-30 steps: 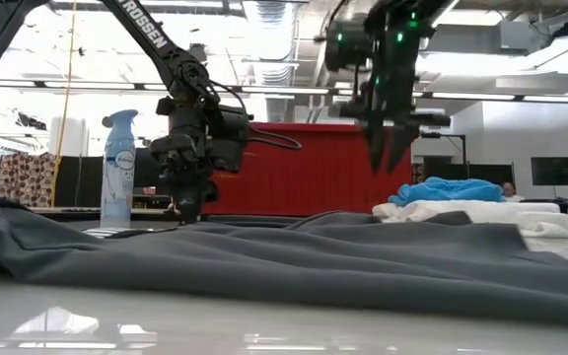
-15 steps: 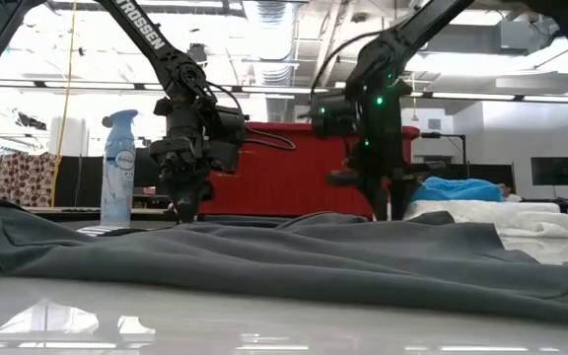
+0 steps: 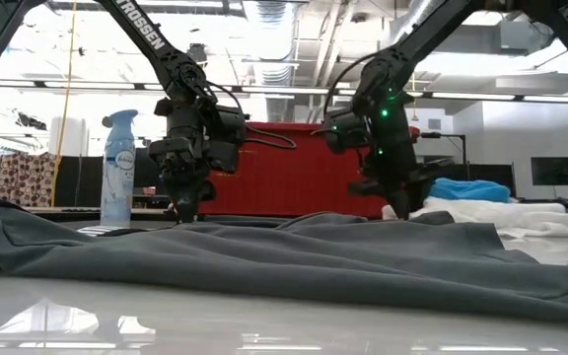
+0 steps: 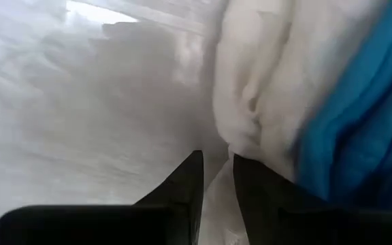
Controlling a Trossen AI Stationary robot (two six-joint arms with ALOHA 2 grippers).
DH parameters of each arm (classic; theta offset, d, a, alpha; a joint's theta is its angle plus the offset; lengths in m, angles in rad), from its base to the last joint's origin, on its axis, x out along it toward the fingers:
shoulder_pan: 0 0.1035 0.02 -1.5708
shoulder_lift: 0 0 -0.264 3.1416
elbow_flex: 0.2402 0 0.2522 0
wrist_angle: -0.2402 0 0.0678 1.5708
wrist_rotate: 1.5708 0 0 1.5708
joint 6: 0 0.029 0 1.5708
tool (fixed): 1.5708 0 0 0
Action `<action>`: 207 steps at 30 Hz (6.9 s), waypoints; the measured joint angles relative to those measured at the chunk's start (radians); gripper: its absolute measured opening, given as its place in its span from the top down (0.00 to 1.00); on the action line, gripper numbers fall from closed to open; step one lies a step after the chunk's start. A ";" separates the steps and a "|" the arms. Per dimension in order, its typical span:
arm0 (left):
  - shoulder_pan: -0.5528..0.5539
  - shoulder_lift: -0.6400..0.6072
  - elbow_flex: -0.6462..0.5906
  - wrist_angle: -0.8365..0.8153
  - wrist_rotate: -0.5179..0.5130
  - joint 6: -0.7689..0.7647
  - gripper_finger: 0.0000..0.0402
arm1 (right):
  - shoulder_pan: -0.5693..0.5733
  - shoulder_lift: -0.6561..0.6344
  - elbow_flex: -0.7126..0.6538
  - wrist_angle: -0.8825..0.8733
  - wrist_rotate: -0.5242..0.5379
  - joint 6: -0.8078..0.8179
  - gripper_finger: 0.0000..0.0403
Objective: Fold laundry
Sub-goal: Fold the gray boxers
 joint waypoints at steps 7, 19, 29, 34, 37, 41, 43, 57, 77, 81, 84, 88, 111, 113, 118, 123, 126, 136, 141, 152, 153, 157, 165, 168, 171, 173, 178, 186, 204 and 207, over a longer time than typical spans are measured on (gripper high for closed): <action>0.000 0.000 0.000 0.004 0.000 -0.013 1.00 | 0.043 -0.033 0.097 0.029 -0.006 -0.247 0.73; 0.000 0.000 0.007 0.013 -0.018 -0.079 1.00 | 0.180 -0.179 0.124 0.056 -0.344 -0.855 0.73; 0.004 0.001 0.019 0.012 -0.031 -0.138 1.00 | 0.161 -0.179 0.122 0.125 -0.330 -0.977 0.45; 0.004 0.000 0.019 0.013 -0.031 -0.169 1.00 | 0.157 -0.179 0.058 0.140 -0.272 -0.945 0.36; 0.004 0.000 0.019 0.012 -0.031 -0.167 1.00 | 0.165 -0.177 -0.006 0.179 -0.265 -0.979 0.36; 0.004 0.000 0.019 0.012 -0.030 -0.169 1.00 | 0.191 -0.177 -0.063 0.229 -0.274 -0.997 0.37; 0.004 0.000 0.020 0.012 -0.029 -0.165 1.00 | 0.205 -0.177 -0.080 0.257 -0.271 -1.001 0.37; 0.004 0.000 0.020 0.012 -0.030 -0.171 1.00 | 0.266 -0.178 -0.194 0.415 -0.148 -1.046 0.37; 0.004 0.000 0.020 0.017 -0.029 -0.172 1.00 | 0.182 -0.179 -0.241 0.441 -0.157 -1.018 0.61; 0.004 0.000 0.020 0.017 -0.029 -0.172 1.00 | 0.164 -0.179 -0.241 0.441 -0.178 -1.020 0.66; 0.004 0.000 0.020 0.017 -0.029 -0.172 1.00 | 0.150 -0.179 -0.241 0.441 -0.181 -1.020 0.67; 0.004 0.000 0.020 0.018 -0.029 -0.172 1.00 | 0.129 -0.181 -0.241 0.441 -0.182 -1.019 0.66; 0.004 -0.001 0.020 0.019 -0.030 -0.174 0.99 | 0.049 -0.182 -0.172 0.364 -0.415 -1.054 0.65; 0.004 -0.001 0.020 0.020 -0.030 -0.174 0.99 | 0.038 -0.183 -0.147 0.344 -0.415 -1.070 0.65; 0.004 -0.001 0.020 0.019 -0.030 -0.180 0.99 | 0.026 -0.183 -0.106 0.310 -0.414 -1.079 0.63; 0.004 -0.001 0.020 0.020 -0.029 -0.180 0.99 | 0.047 -0.180 -0.107 0.253 -0.414 -1.081 0.51; 0.004 -0.001 0.020 0.027 -0.028 -0.191 0.99 | 0.057 -0.178 -0.122 0.291 -0.408 -1.083 0.43; 0.004 -0.001 0.020 0.060 -0.030 -0.237 0.99 | 0.052 -0.178 -0.145 0.338 -0.406 -1.068 0.37; 0.004 -0.001 0.020 0.061 -0.030 -0.250 0.99 | 0.053 -0.164 -0.194 0.364 -0.405 -1.066 0.37; 0.004 -0.001 0.020 0.063 -0.026 -0.278 0.99 | 0.066 -0.129 -0.205 0.387 -0.299 -1.042 0.53; 0.004 -0.001 0.020 0.066 -0.027 -0.284 0.99 | 0.069 -0.128 -0.204 0.387 -0.296 -1.042 0.60; 0.003 -0.001 0.020 0.072 -0.027 -0.301 1.00 | 0.071 -0.127 -0.194 0.369 -0.298 -1.042 0.91; 0.003 -0.001 0.033 0.079 -0.065 -0.363 1.00 | 0.078 -0.126 -0.146 0.296 -0.305 -1.037 0.96; 0.003 -0.001 0.056 0.080 -0.103 -0.370 1.00 | 0.080 -0.127 -0.125 0.267 -0.306 -1.037 0.96; 0.003 -0.006 0.078 0.074 -0.115 -0.366 1.00 | 0.083 -0.127 -0.104 0.247 -0.305 -1.035 0.96; 0.003 -0.015 0.094 0.058 -0.117 -0.363 1.00 | 0.083 -0.127 -0.086 0.232 -0.306 -1.030 0.96; 0.002 -0.025 0.131 0.016 -0.131 -0.363 1.00 | 0.080 -0.128 -0.037 0.193 -0.306 -1.026 0.96; 0.003 -0.075 0.142 -0.039 -0.130 -0.350 1.00 | 0.085 -0.129 0.043 0.076 -0.308 -1.021 0.96; 0.000 -0.229 0.143 -0.106 -0.093 -0.352 1.00 | 0.290 -0.314 0.123 -0.019 -0.299 -0.737 0.96; -0.016 -0.237 0.143 -0.132 -0.071 -0.360 1.00 | 0.349 -0.316 0.123 -0.012 -0.264 -0.660 0.96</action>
